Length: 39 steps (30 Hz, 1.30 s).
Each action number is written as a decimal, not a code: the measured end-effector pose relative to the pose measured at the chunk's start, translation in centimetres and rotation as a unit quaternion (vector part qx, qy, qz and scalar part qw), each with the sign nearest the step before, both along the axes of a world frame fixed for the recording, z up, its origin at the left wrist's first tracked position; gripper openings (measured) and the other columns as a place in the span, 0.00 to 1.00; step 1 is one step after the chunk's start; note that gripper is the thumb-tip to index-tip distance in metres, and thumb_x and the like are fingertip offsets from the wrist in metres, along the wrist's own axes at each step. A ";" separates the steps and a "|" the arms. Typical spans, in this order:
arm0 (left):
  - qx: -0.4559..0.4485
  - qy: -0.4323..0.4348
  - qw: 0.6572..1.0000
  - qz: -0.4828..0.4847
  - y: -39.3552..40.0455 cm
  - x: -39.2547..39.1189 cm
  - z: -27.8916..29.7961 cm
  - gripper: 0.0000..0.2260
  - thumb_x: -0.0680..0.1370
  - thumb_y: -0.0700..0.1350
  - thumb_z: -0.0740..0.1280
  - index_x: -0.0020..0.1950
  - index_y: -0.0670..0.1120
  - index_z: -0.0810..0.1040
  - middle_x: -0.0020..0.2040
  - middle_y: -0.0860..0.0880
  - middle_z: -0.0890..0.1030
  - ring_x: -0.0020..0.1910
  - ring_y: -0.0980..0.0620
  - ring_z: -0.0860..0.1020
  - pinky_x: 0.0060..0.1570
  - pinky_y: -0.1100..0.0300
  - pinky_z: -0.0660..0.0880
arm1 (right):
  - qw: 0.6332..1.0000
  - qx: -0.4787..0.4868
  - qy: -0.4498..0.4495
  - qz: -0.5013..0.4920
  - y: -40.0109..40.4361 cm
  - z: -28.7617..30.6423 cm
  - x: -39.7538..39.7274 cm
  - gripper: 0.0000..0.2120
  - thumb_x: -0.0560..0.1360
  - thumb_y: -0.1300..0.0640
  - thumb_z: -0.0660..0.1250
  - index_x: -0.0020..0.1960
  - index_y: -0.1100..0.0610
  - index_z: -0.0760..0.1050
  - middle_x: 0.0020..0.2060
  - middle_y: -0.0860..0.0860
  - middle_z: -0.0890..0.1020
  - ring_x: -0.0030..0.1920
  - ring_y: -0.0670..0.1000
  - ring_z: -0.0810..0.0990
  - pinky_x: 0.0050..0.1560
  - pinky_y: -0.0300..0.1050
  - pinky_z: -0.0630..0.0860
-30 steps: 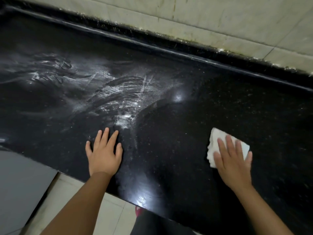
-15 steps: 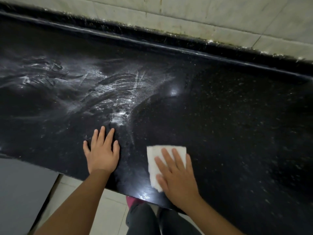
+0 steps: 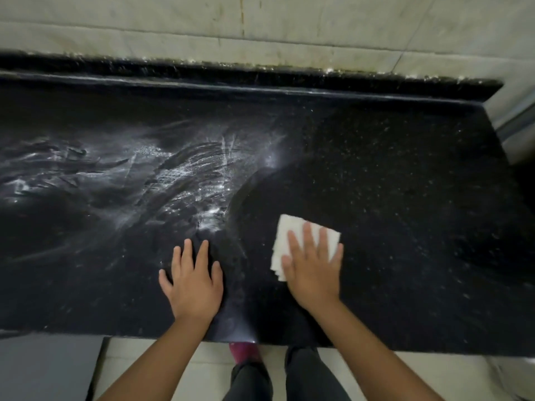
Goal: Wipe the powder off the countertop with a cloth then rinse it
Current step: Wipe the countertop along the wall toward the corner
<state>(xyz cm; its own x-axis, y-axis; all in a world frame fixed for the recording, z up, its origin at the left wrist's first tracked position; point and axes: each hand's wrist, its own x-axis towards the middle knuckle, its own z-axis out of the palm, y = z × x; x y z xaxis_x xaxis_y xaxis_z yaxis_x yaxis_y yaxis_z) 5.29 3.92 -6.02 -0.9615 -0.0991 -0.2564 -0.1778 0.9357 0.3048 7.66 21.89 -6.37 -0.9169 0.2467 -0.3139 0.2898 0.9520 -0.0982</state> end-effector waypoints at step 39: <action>-0.047 0.038 0.997 -0.045 2.1 -2.3 -1.9 0.36 0.72 0.60 0.46 0.71 0.37 0.61 0.73 0.37 0.60 0.73 0.41 0.55 0.67 0.51 0.38 | 0.987 -0.044 -0.060 0.144 0.9 0.0 -15.9 0.26 0.80 0.44 0.41 0.76 0.48 0.38 0.75 0.49 0.36 0.74 0.57 0.34 0.69 0.64 0.35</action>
